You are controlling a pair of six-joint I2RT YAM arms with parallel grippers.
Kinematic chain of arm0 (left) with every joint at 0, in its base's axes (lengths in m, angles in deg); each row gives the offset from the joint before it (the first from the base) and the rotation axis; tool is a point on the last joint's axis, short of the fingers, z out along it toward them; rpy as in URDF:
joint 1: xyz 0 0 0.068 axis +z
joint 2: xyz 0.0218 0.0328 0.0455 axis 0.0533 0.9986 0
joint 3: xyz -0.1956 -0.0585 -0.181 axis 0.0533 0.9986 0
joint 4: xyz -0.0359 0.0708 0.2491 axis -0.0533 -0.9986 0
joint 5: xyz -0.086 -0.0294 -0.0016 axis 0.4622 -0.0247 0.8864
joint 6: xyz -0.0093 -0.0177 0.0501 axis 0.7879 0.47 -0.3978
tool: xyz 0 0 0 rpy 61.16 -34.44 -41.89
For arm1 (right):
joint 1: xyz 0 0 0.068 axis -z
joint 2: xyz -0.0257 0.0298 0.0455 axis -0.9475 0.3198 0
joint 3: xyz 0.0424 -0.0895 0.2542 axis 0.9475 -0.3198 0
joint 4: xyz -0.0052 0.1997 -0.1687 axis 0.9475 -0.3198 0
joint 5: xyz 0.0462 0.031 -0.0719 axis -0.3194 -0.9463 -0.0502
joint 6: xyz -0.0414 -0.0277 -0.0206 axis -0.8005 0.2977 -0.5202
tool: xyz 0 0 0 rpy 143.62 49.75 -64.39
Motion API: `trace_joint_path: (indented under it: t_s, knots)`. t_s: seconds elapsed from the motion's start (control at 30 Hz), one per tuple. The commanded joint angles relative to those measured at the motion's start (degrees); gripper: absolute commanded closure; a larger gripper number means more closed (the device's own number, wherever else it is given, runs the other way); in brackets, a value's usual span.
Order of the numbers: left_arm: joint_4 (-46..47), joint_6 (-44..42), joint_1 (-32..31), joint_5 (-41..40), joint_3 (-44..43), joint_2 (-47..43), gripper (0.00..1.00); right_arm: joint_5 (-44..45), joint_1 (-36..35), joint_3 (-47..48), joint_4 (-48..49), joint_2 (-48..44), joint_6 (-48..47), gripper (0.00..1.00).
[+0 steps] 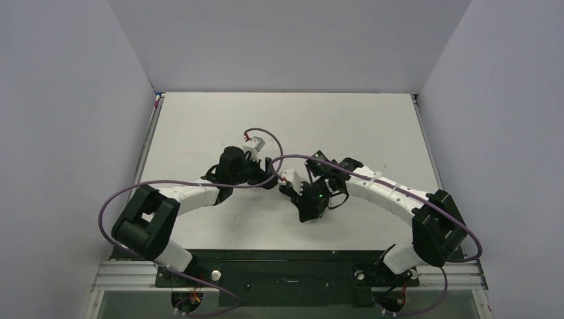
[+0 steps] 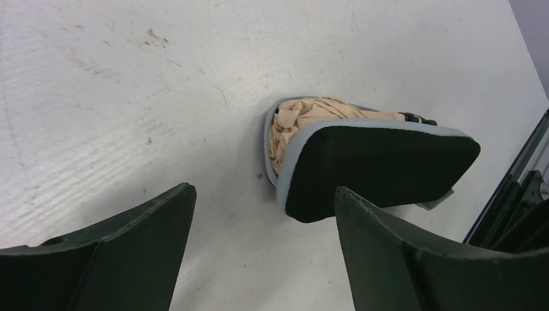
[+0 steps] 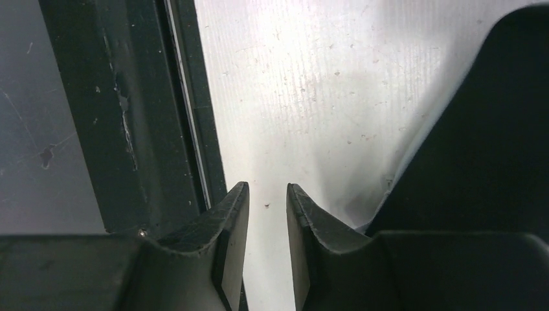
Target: Open the umbrella
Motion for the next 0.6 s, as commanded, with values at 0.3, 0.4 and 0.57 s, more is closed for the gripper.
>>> trace_joint_path:
  t_s: [0.3, 0.4, 0.57]
  knots:
    - [4.5, 0.9, -3.3, 5.5, 7.2, -5.5, 0.39, -1.8, 16.4, 7.1, 4.0, -5.3, 11.8, 0.72]
    - [3.9, 0.3, -3.2, 5.6, 7.9, -6.6, 0.41, 3.4, 20.3, 7.6, 5.7, -2.5, 14.4, 0.77]
    - [3.3, -0.9, -3.3, 5.1, 7.5, -7.3, 0.42, 15.2, 20.5, 6.8, 8.2, 2.7, 14.7, 0.83]
